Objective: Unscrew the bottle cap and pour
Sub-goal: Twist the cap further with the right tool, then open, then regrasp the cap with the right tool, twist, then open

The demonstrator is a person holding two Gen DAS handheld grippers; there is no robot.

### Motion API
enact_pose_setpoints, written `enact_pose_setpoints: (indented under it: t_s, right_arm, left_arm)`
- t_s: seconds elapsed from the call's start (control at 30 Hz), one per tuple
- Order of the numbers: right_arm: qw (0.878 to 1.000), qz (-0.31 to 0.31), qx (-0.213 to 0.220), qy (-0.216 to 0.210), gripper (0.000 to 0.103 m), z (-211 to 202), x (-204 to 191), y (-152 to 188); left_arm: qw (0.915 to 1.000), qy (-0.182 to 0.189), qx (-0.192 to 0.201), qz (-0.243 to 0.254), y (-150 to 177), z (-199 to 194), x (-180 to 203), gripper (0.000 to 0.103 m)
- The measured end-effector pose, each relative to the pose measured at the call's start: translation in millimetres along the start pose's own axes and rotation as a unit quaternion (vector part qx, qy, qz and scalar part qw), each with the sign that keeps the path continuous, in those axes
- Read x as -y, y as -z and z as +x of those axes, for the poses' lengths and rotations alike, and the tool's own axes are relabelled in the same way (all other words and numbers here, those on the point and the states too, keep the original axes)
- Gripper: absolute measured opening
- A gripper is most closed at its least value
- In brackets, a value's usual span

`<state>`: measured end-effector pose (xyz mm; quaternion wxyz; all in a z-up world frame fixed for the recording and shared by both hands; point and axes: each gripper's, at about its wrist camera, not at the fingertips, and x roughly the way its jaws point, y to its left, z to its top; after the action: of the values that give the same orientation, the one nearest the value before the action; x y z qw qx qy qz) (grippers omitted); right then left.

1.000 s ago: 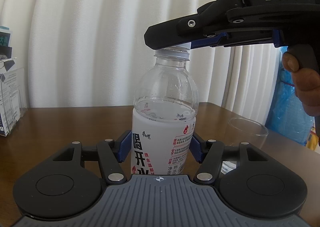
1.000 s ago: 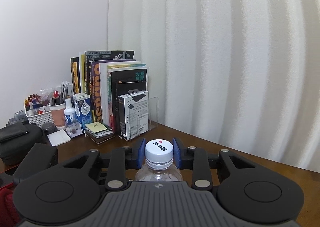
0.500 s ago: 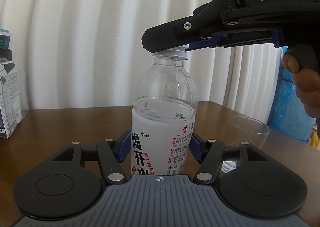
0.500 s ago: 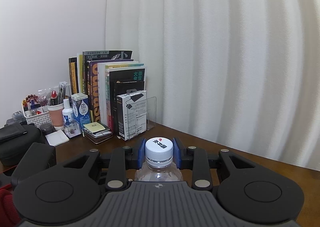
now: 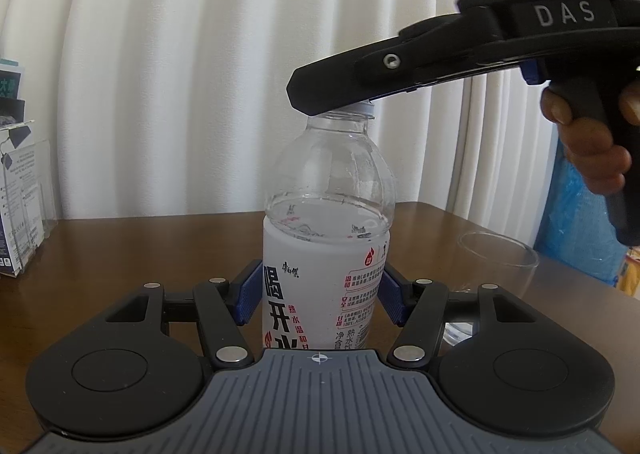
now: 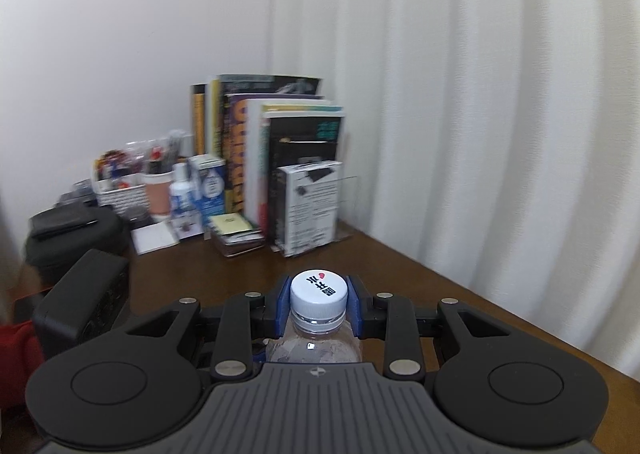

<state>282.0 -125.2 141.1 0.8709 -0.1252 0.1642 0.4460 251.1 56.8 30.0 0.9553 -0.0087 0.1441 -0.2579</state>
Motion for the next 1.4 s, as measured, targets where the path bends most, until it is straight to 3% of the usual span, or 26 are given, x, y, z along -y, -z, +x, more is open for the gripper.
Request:
enact_pose_setpoints:
  t_s: [0.2,0.57,0.77,0.87,0.93,1.0,1.2,1.3,1.4]
  right_arm:
    - [1.0,-0.005,-0.002,-0.028,0.032,0.6,6.4,-0.9]
    - [1.0,0.002,0.012,0.003,0.034,-0.9,-1.0,2.8]
    - [0.998,0.019,0.037,0.052,0.054,-5.5,-9.6,7.7]
    - [0.994,0.023,0.06,0.092,0.068,-10.1,-20.5,11.6]
    - [0.989,0.025,0.078,0.124,0.089,-13.0,-30.1,14.6]
    - [0.983,0.032,0.092,0.155,0.095,-13.9,-38.2,18.0]
    - [0.97,0.044,0.123,0.203,0.093,-9.7,-51.0,23.6]
    - [0.966,0.06,0.124,0.217,0.073,-4.4,-53.5,25.0]
    - [0.968,0.061,0.11,0.219,0.069,5.6,-56.4,27.6]
  left_arm:
    - [1.0,0.0,0.0,0.0,0.2,-0.5,-0.1,0.06]
    - [1.0,0.0,-0.001,0.0,-0.8,5.7,-7.0,0.06]
    - [1.0,-0.001,-0.001,0.0,0.3,2.8,-5.1,0.06]
    - [1.0,-0.001,-0.001,0.0,-0.4,2.9,-4.8,0.06]
    - [1.0,-0.001,-0.001,0.0,-0.4,3.4,-6.8,0.06]
    - [1.0,0.0,-0.001,0.0,-0.1,3.2,-8.9,0.06]
    - [1.0,0.0,-0.001,0.0,-1.4,3.1,-8.0,0.06]
    - [1.0,0.0,-0.001,0.0,-2.3,2.7,-6.9,0.06]
    - [1.0,-0.002,-0.001,0.001,-2.2,-1.4,-0.3,0.06]
